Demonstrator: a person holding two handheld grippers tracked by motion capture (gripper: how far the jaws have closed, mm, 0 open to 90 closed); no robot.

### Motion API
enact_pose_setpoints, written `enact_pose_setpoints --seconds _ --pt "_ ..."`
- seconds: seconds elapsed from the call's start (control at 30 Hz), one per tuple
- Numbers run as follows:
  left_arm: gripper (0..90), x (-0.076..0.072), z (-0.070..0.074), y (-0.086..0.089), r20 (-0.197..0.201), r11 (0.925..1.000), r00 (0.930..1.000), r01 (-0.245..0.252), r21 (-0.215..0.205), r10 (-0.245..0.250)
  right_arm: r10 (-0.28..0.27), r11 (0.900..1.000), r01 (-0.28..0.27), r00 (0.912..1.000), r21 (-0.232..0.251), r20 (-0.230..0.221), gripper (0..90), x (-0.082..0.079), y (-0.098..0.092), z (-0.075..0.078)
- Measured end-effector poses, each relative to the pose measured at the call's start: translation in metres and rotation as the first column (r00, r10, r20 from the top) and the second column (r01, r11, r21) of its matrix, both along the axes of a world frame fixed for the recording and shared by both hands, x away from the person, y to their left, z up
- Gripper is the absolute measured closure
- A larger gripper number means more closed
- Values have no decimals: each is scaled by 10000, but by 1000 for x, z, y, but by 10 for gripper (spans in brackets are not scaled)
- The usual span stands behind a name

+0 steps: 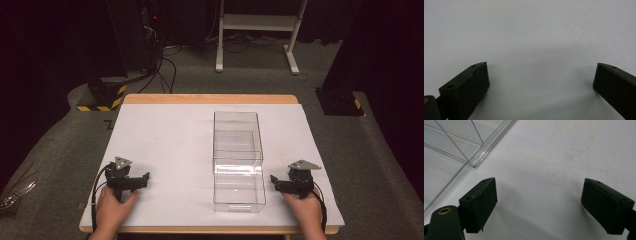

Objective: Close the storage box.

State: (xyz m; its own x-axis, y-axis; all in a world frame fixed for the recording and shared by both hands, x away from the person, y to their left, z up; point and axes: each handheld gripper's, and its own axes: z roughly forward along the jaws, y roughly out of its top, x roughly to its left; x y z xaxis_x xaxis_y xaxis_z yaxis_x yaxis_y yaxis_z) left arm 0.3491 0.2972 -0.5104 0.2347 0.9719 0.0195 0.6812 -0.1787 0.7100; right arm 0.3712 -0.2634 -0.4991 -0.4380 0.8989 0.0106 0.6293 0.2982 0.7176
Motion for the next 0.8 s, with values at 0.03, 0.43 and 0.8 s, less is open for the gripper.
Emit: enact_pose_setpoints --seconds 0.03,0.43,0.8 --pt "8 0 0 0 -1 10000 10000 0 -2 0 44 10000 -44 9999 29 127 137 -1 0 2" --pt "8 0 0 0 -25 10000 10000 2 -22 -3 594 9967 -682 9821 433 1785 135 -24 8 29" --pt "7 0 0 0 -47 10000 10000 3 -39 -3 681 9937 -851 9751 730 2110 136 -34 7 39"
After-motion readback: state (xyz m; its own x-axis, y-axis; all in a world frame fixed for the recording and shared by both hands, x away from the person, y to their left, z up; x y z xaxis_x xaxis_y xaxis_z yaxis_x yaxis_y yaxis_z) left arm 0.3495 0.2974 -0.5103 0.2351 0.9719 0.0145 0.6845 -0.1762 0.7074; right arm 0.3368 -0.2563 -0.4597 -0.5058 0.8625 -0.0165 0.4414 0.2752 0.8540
